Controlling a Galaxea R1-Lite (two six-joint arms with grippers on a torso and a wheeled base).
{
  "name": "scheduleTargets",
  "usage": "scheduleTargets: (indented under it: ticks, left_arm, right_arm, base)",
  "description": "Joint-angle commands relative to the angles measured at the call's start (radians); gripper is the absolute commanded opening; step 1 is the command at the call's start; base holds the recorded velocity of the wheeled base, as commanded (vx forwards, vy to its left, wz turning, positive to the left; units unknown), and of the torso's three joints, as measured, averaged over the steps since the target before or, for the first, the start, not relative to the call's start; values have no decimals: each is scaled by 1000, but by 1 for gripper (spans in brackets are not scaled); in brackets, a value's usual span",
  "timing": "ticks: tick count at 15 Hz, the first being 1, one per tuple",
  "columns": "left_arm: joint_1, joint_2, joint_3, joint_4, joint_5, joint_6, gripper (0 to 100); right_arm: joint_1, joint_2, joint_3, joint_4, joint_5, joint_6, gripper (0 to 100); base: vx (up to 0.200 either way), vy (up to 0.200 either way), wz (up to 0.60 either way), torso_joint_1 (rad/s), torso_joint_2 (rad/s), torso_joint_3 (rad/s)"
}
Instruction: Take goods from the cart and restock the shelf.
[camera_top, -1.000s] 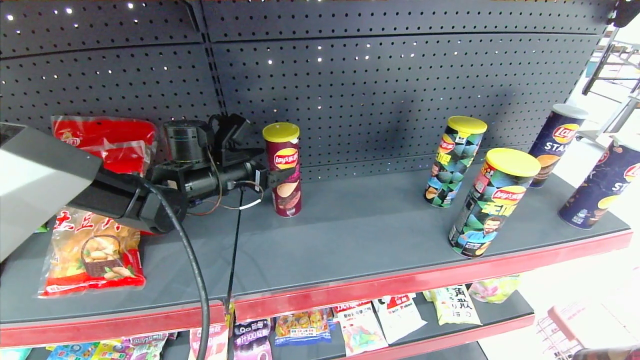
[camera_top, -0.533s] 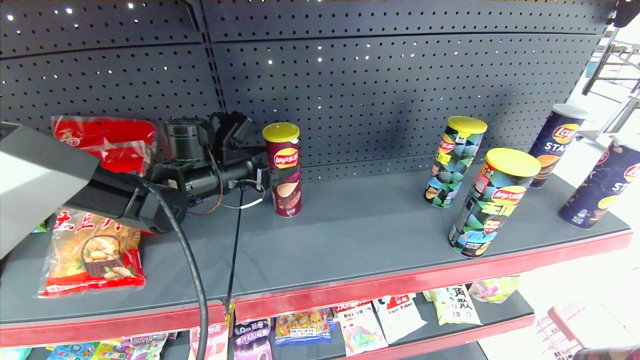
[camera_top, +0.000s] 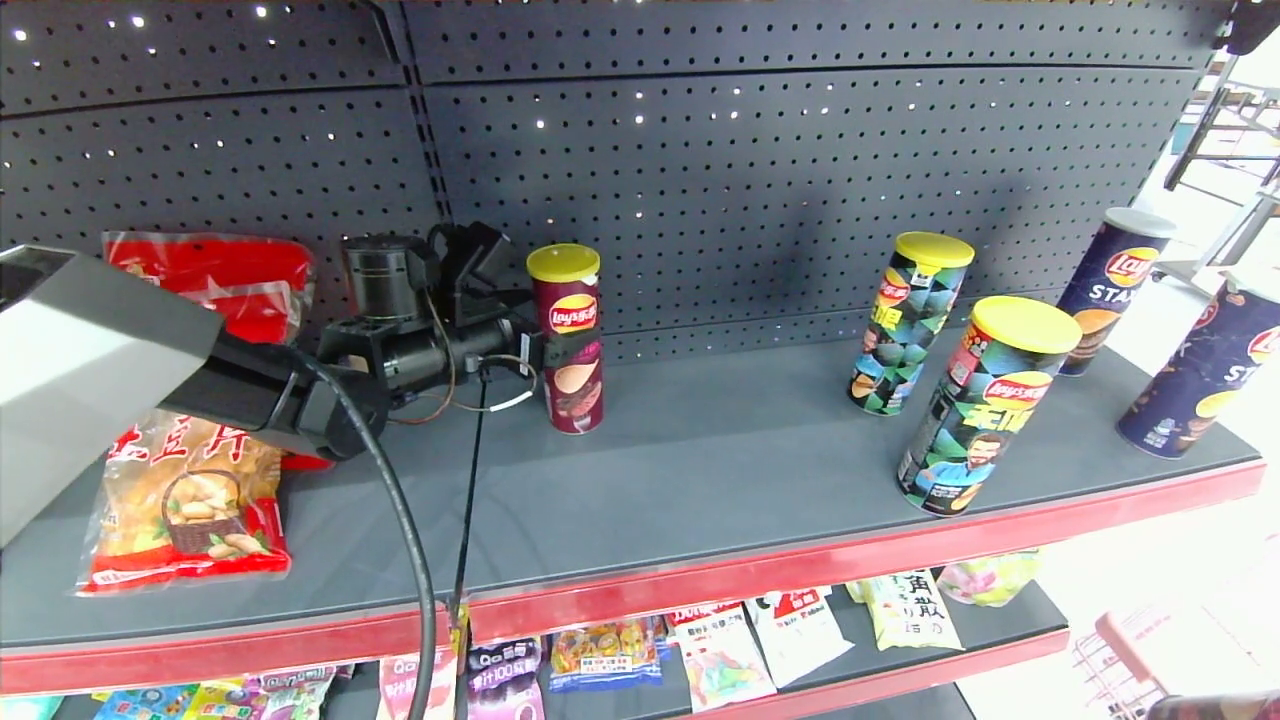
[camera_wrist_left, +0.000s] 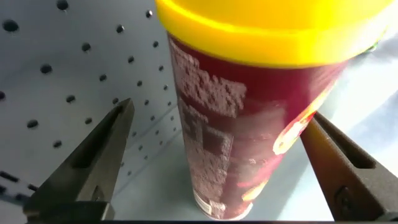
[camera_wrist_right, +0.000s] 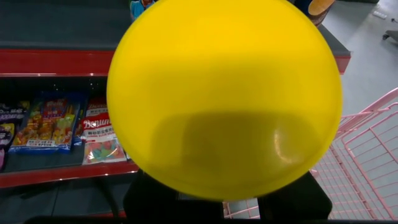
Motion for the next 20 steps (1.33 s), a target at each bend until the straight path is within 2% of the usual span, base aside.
scheduleTargets:
  ticks: [1, 7, 13, 16, 17, 20]
  left_arm:
    - [-1, 17, -20, 2, 1, 0, 100]
    - [-20, 40, -74, 4, 9, 0, 100]
    - [-35, 45, -82, 5, 16, -2, 100]
    - [-35, 56, -83, -1, 39, -2, 100]
    - [-35, 56, -82, -1, 39, -2, 0]
    - [-35, 53, -80, -1, 30, -2, 0]
  right_arm:
    - [0, 0, 1, 1, 0, 0, 0]
    - [-6, -4, 1, -1, 0, 0, 0]
    - [-7, -6, 1, 1, 0, 0, 0]
    - [-7, -6, 1, 1, 0, 0, 0]
    - [-7, -6, 1, 1, 0, 0, 0]
    - [-7, -17, 1, 1, 0, 0, 0]
  base:
    - [0, 0, 0, 0, 0, 0]
    - [0, 0, 0, 0, 0, 0]
    - [0, 0, 0, 0, 0, 0]
    - [0, 0, 0, 0, 0, 0]
    - [0, 0, 0, 0, 0, 0]
    - [0, 0, 0, 0, 0, 0]
